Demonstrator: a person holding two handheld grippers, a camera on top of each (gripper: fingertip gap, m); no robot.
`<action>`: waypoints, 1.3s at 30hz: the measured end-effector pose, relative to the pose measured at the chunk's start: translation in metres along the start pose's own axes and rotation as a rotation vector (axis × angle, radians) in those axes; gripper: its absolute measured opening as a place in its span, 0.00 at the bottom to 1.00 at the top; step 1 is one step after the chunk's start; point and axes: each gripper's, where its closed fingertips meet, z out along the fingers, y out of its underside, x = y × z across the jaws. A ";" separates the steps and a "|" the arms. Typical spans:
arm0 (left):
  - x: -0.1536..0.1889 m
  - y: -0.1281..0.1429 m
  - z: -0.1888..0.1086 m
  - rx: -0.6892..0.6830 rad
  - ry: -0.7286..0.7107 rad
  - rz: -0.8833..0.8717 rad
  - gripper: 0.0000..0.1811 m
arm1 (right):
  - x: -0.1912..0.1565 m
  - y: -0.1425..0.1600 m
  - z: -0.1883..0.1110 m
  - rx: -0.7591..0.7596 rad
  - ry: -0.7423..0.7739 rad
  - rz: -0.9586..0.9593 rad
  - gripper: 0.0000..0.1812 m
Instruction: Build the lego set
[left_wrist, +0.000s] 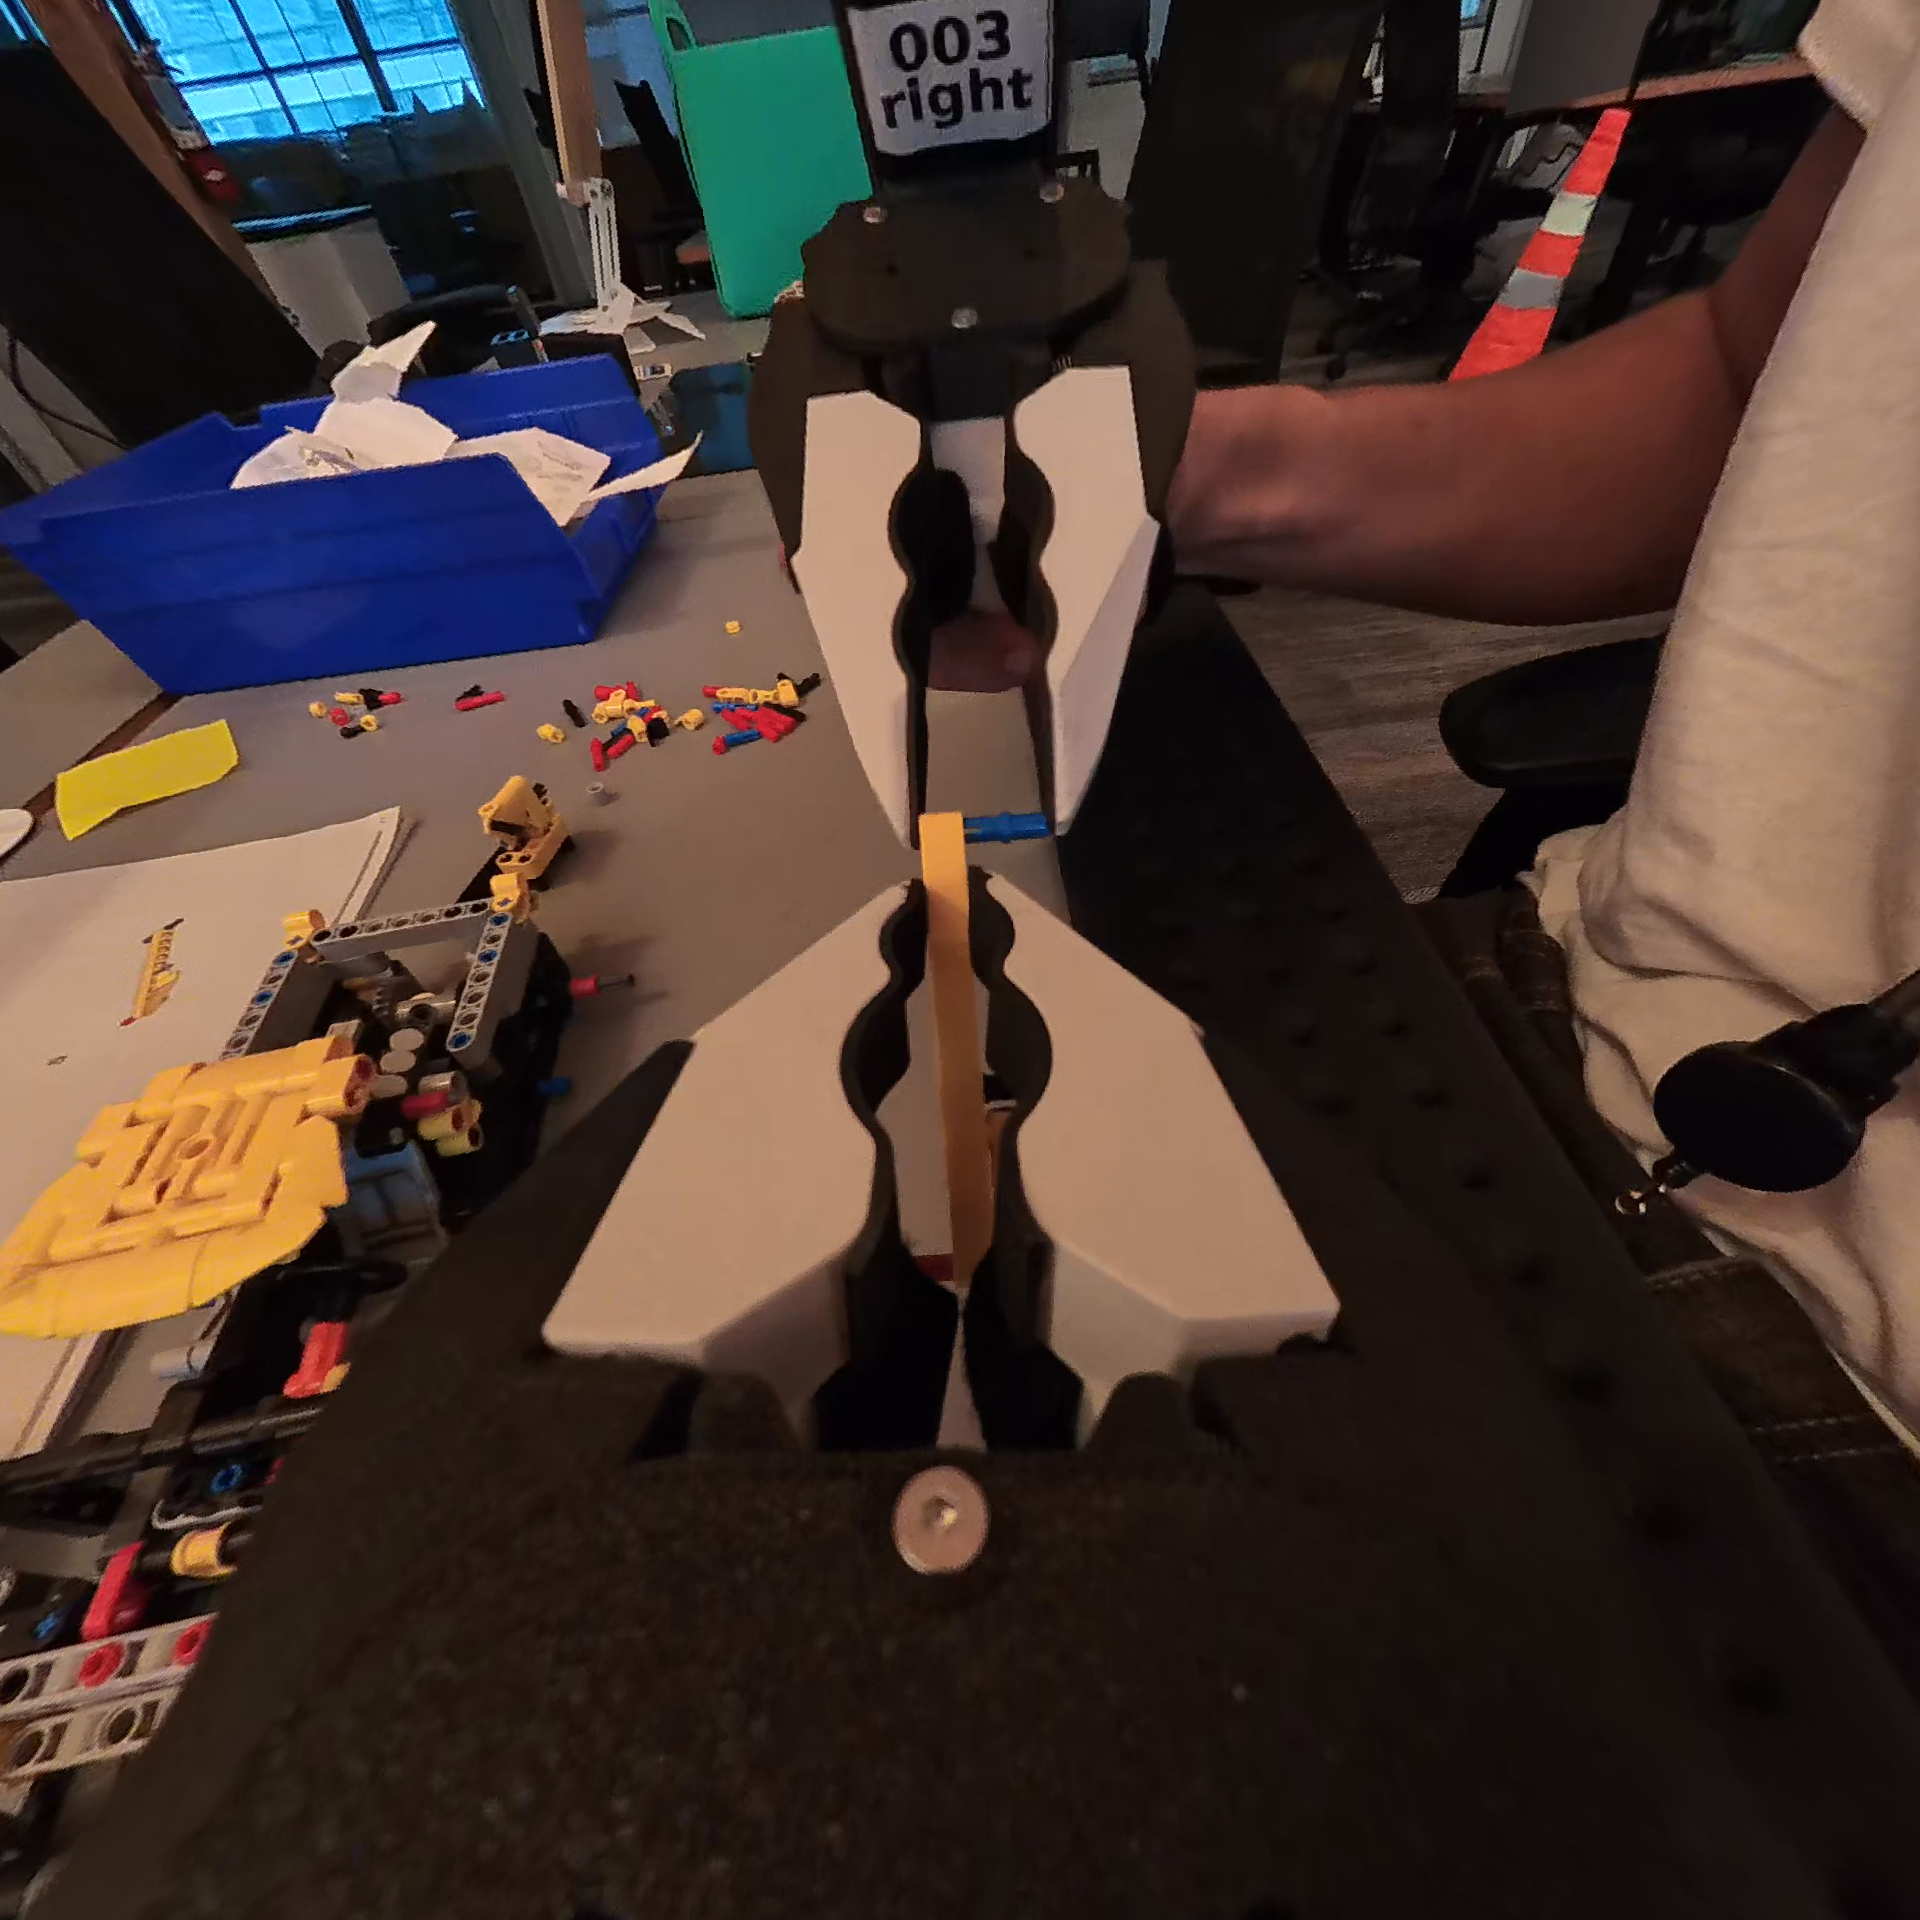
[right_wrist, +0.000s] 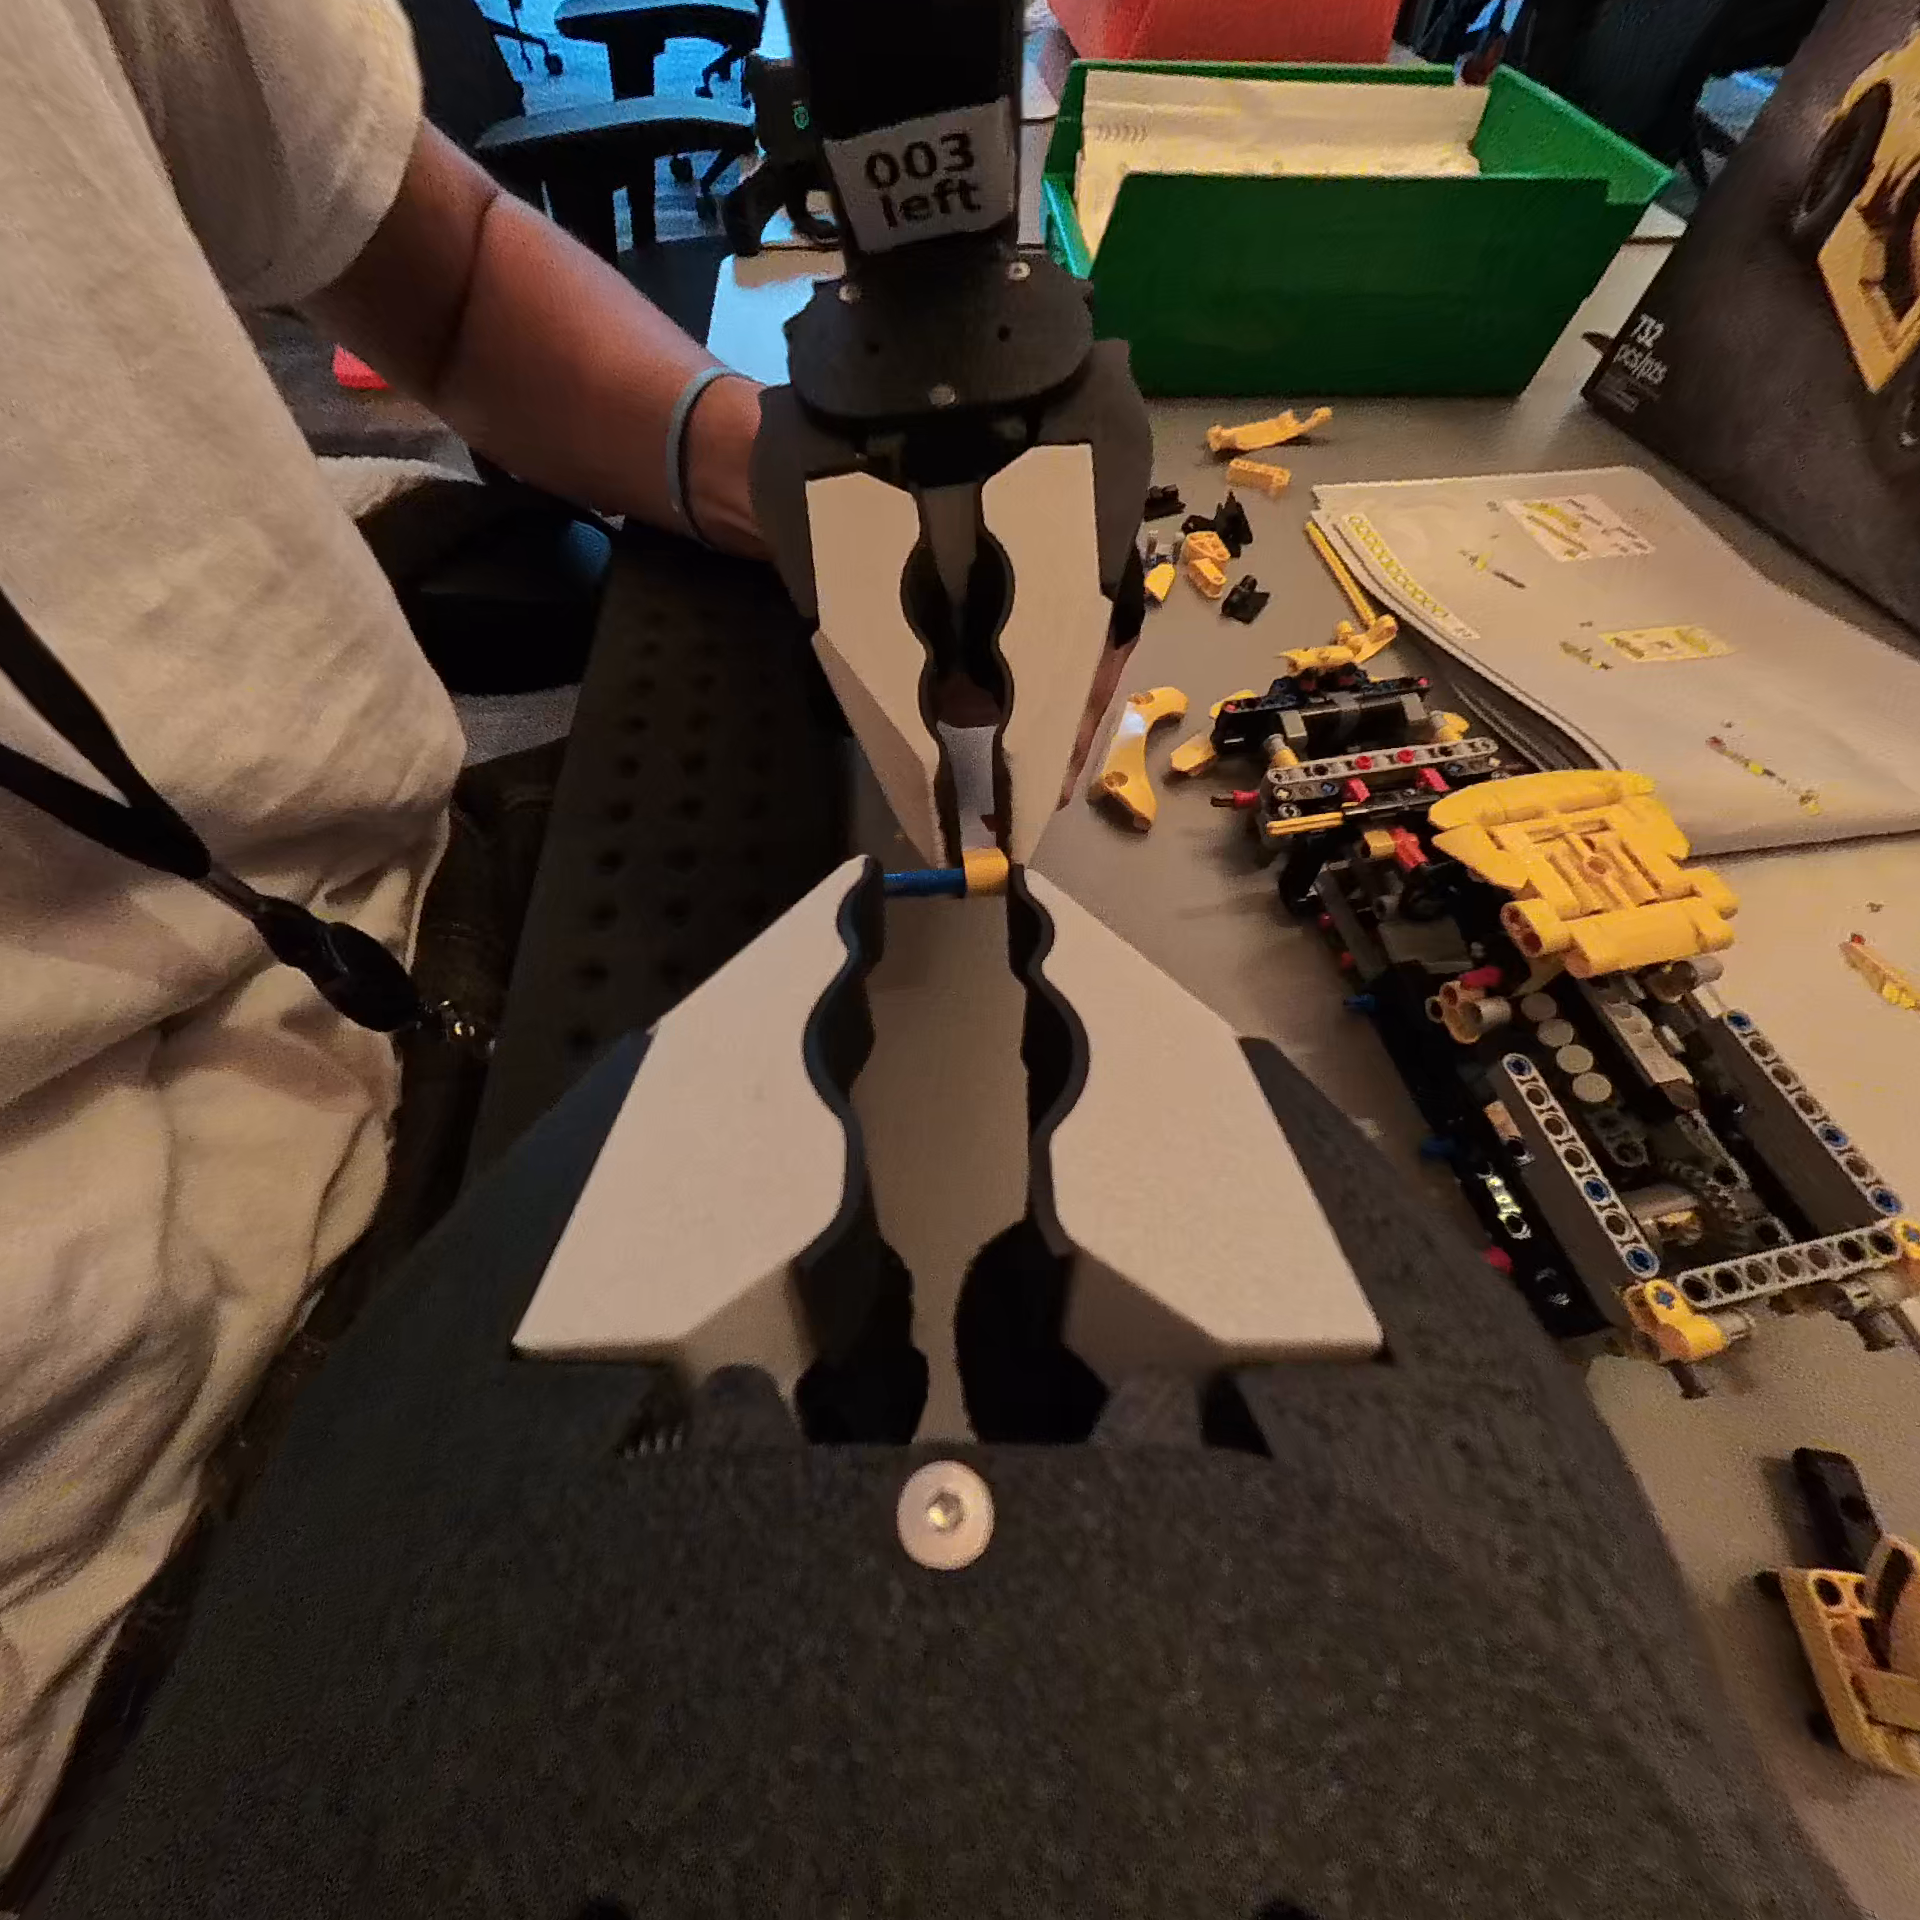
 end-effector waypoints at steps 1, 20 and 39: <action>0.001 0.000 0.000 -0.003 0.000 0.005 0.04 | 0.000 0.000 0.000 -0.003 0.000 -0.009 0.13; -0.008 0.006 -0.002 -0.055 -0.057 0.046 0.04 | 0.008 0.001 0.003 0.002 0.066 -0.071 0.13; -0.011 0.001 0.001 -0.034 -0.019 -0.098 0.05 | 0.017 -0.001 -0.003 0.137 0.075 0.064 0.08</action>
